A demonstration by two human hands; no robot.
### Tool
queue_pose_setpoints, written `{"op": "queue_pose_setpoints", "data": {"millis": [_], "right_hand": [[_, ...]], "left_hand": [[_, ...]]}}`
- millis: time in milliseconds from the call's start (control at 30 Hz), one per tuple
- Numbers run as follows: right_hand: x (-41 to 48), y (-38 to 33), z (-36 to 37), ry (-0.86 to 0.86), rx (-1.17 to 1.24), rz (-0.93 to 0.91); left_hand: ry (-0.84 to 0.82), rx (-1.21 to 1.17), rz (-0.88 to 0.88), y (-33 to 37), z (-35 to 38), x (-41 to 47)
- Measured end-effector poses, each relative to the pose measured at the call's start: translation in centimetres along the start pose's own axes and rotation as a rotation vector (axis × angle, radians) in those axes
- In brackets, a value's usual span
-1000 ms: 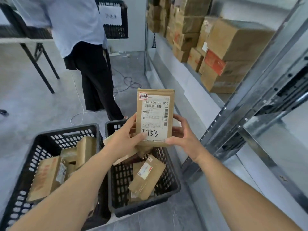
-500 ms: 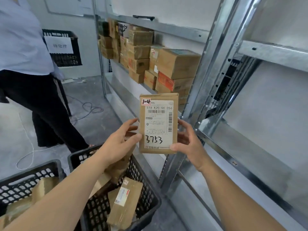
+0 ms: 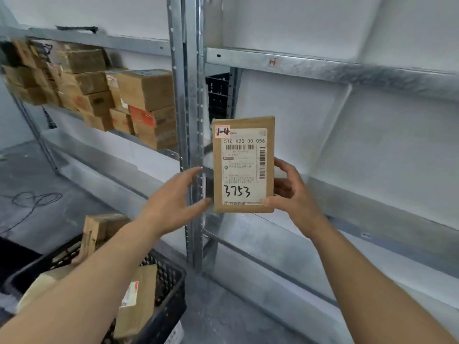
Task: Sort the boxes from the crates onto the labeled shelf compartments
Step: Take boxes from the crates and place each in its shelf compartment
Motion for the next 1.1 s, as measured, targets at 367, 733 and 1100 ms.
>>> {"op": "queue_pose_setpoints", "data": {"millis": [367,733,1100], "right_hand": [[-20.7,-2.0,-15.0,0.366,-0.060,0.011],[-38.5,-4.1,-25.6,0.725,-0.232,0.086],[-47.7,-2.9,-34.6,1.000,-0.241,0.105]], "left_hand": [[-0.124,0.017,0.358,19.2,8.4,-5.5],[-0.279,-0.036,0.697,36.8,16.1,-11.1],[-0.396,-0.074,0.934,50.0,24.9,-13.0]]}}
Point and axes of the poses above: each hand's wrist, its own x-axis towards the middle knuckle, its own z-axis out of the palm, y = z × x, the point moved 6 cm from there along x, towards the middle knuckle, and after that the axes turned 7 degrees about -x, right-handed, at the moved point
